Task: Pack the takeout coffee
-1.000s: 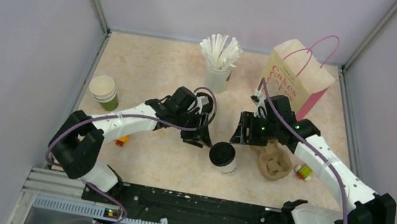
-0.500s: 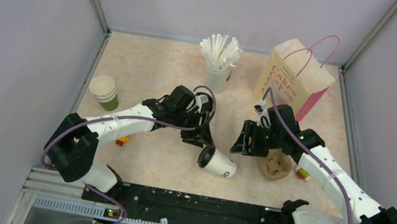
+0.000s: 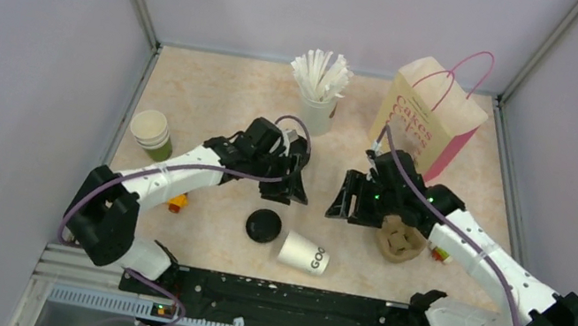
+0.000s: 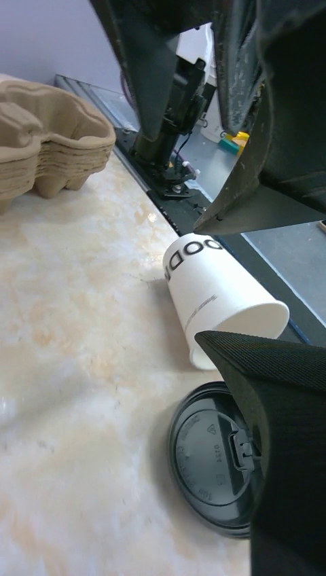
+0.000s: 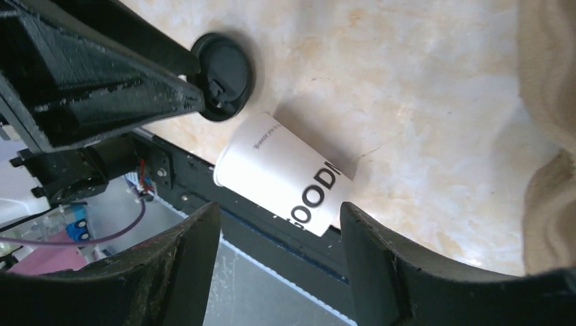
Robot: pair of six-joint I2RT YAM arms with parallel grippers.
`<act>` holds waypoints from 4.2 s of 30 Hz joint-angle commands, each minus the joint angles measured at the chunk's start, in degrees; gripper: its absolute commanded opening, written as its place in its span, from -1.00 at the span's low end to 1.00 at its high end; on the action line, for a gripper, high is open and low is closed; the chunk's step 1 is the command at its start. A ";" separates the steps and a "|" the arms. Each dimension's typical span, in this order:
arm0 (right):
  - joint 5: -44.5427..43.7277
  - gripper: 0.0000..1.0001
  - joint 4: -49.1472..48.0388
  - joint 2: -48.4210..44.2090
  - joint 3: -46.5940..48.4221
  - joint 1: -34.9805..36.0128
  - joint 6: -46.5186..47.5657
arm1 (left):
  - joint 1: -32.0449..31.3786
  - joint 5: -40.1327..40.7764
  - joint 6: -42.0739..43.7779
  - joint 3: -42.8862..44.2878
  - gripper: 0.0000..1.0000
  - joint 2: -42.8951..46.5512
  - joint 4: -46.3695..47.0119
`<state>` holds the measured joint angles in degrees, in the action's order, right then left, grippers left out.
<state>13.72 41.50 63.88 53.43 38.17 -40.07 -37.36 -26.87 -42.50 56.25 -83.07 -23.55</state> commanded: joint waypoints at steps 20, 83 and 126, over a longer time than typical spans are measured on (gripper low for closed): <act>-7.46 0.32 8.10 0.52 6.19 11.13 -4.01 | 4.12 -12.61 5.22 -8.45 0.34 16.36 -16.41; -29.63 0.32 12.12 -16.51 13.72 10.54 -0.93 | -24.86 35.51 7.72 49.73 -0.97 -30.98 -46.51; -27.57 0.33 1.65 -17.91 10.90 10.53 1.10 | 1.92 27.14 -1.44 -6.53 -0.21 1.38 -18.95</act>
<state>-14.55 45.36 46.15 63.26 48.71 -40.42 -35.70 1.30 -43.66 51.90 -80.29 -48.34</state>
